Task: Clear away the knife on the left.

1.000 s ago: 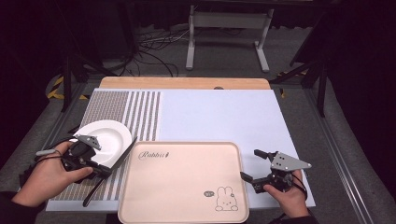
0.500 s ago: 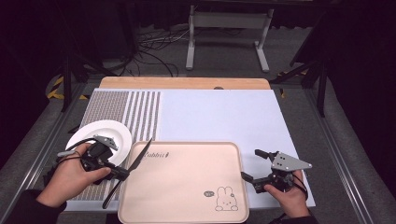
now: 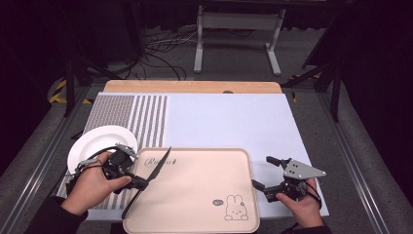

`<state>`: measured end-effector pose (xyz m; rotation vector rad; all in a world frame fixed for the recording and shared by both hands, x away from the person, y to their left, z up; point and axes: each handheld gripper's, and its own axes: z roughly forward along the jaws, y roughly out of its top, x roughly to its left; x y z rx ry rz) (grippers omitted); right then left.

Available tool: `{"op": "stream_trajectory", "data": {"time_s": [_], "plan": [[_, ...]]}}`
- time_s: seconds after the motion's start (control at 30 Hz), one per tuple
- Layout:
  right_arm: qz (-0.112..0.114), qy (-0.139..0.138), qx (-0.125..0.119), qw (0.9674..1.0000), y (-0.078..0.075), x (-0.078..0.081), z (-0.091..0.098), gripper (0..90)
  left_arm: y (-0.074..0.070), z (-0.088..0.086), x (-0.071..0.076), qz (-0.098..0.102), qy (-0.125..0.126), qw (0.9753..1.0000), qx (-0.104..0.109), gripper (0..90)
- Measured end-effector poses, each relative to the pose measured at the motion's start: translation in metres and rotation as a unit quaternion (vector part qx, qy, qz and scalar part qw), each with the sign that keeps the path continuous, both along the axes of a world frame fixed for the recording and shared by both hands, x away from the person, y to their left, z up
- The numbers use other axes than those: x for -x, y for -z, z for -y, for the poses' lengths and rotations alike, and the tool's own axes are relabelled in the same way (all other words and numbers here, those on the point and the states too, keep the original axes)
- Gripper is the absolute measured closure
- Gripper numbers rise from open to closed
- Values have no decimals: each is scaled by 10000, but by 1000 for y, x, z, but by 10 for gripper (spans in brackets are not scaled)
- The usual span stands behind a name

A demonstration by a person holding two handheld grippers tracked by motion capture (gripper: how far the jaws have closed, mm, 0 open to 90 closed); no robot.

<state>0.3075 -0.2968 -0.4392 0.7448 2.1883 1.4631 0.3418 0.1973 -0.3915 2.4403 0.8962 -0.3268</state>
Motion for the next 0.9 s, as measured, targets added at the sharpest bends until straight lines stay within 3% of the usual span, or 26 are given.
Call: {"op": "stream_trajectory", "data": {"time_s": [0.27,0.43,0.7,0.9], "plan": [[-3,-11,7,10000,1,0,0,42,11,9,0,-164,19,9999,0,800],[-6,2,14,10000,1,0,1,40,18,12,-1,-187,-14,9997,-127,800],[0,1,12,10000,1,0,1,43,27,13,-4,-324,-83,9994,-98,801],[-3,-4,6,10000,1,0,1,42,31,15,-4,-328,-96,9993,-140,800]]}}
